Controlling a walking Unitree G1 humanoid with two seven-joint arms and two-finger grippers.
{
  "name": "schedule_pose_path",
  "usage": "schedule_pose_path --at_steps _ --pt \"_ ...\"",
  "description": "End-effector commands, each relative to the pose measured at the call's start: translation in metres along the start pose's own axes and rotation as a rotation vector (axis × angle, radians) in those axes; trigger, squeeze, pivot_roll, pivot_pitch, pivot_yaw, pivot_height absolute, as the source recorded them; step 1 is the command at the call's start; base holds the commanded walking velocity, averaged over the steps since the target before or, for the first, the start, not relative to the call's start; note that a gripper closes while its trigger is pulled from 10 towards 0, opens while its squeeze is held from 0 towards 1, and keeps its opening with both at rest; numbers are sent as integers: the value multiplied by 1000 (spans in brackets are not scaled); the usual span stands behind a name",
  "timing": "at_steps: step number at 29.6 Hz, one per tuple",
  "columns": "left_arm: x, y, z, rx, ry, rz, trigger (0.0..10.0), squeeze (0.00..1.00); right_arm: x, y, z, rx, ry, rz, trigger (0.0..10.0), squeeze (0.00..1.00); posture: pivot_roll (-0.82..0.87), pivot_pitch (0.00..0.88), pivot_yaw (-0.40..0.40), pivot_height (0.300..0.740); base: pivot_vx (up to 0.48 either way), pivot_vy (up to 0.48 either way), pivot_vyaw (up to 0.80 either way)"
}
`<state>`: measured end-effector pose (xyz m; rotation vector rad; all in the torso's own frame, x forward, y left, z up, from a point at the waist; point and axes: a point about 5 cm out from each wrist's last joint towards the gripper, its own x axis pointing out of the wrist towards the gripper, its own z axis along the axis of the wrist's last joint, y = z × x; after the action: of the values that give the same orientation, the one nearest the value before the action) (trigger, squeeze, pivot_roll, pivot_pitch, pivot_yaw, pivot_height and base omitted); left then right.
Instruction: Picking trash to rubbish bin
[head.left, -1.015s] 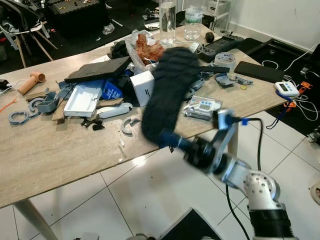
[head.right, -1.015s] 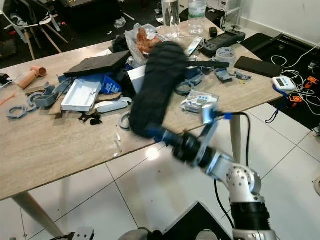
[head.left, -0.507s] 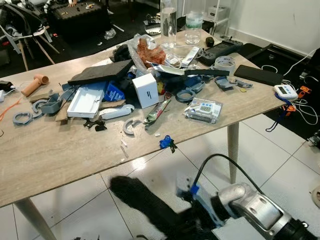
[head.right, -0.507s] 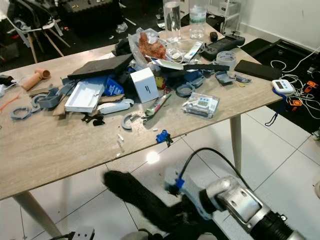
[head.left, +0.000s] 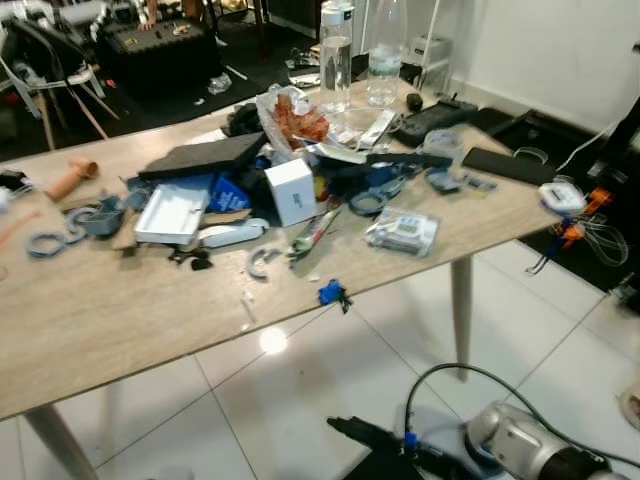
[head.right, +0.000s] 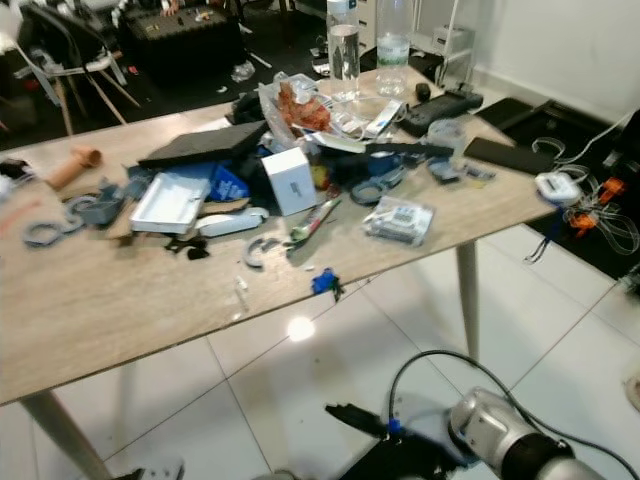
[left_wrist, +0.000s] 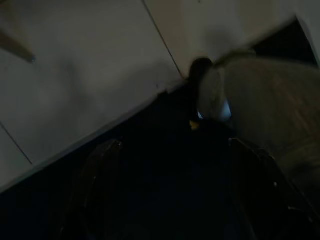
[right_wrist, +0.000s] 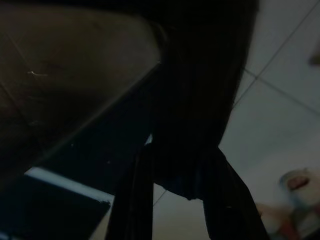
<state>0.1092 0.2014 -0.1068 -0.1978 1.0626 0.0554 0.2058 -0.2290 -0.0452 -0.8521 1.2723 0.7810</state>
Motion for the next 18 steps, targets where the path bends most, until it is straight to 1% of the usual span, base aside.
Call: schedule_pose_path --at_steps 1,2,3,4,5,6,8,10,11,12,13,14,15,16,17,18 --pt "-4 23 7 -167 -57 132 10000 0 17 22 -17 125 8 -4 10000 0 -81 46 87 740 0 0 0" --pt "-4 23 7 -167 -57 132 10000 0 17 22 -17 125 8 -4 10000 0 -81 46 87 740 0 0 0" --pt "-6 31 11 -252 -90 176 10000 0 22 33 -25 173 23 4 10000 0 -80 47 87 740 0 0 0" --pt "-8 41 17 -380 -141 208 10000 0 27 44 -34 230 40 9 10000 0 -80 48 89 740 0 0 0" --pt "-8 41 17 -380 -141 208 10000 0 27 44 -34 230 40 9 10000 0 -80 48 89 740 0 0 0" --pt "-9 46 21 -459 -175 222 10000 0 31 55 -41 276 55 11 10000 0 -80 49 90 740 0 0 0" --pt "-9 46 21 -459 -175 222 10000 0 31 55 -41 276 55 11 10000 0 -80 49 90 740 0 0 0" --pt "-9 50 37 -575 -267 192 10000 0 37 72 -55 334 93 -1 10000 0 -76 51 91 740 0 0 0" --pt "-9 50 37 -575 -267 192 10000 0 37 72 -55 334 93 -1 10000 0 -76 51 91 740 0 0 0" --pt "-9 49 43 -581 -292 169 10000 0 39 78 -59 348 105 -8 10000 0 -76 51 91 740 0 0 0" --pt "-7 45 48 -565 -302 137 10000 0 40 83 -62 384 108 -17 10000 0 -75 57 92 740 0 0 0" --pt "-7 45 48 -565 -302 137 10000 0 40 83 -62 384 108 -17 10000 0 -75 57 92 740 0 0 0" --pt "-2 29 47 -405 -238 68 10000 0 42 92 -67 456 117 -34 10000 0 -73 64 95 740 0 0 0" --pt "-2 29 47 -405 -238 68 10000 0 42 92 -67 456 117 -34 10000 0 -73 64 95 740 0 0 0" --pt "0 22 44 -341 -208 45 10000 0 43 94 -68 471 125 -41 10000 0 -73 64 95 740 0 0 0" --pt "2 15 38 -253 -162 23 10000 0 43 95 -70 471 135 -54 10000 0 -73 64 95 740 0 0 0"
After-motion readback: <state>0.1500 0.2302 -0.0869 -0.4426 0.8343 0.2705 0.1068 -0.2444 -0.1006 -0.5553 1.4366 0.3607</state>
